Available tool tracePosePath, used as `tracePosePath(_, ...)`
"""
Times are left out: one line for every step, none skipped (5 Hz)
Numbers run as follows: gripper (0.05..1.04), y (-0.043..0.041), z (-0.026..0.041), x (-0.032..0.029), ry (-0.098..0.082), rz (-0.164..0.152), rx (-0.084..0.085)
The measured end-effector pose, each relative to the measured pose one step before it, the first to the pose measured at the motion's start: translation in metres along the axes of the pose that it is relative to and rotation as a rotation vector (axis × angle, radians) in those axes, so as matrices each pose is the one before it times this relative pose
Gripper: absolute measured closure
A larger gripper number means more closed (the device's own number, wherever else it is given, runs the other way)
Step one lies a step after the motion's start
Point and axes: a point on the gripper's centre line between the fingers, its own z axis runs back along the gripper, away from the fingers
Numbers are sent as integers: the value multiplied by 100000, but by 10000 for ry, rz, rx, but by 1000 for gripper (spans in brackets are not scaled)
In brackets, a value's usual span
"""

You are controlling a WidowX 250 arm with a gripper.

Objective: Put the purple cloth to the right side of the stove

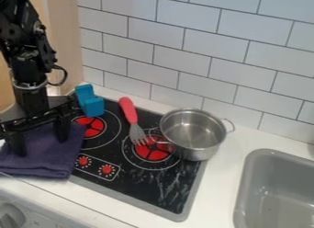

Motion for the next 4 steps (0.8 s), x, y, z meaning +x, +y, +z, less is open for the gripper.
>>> tracePosePath(85, -556, 21, -224, -238, 35, 87)
tracePosePath(85, -789, 144, -646, -195, -21, -1)
tracePosePath(85, -950, 216, -1439, -105, -290, 46)
tracePosePath(85, -827, 355, -1749, -53, -338, 20)
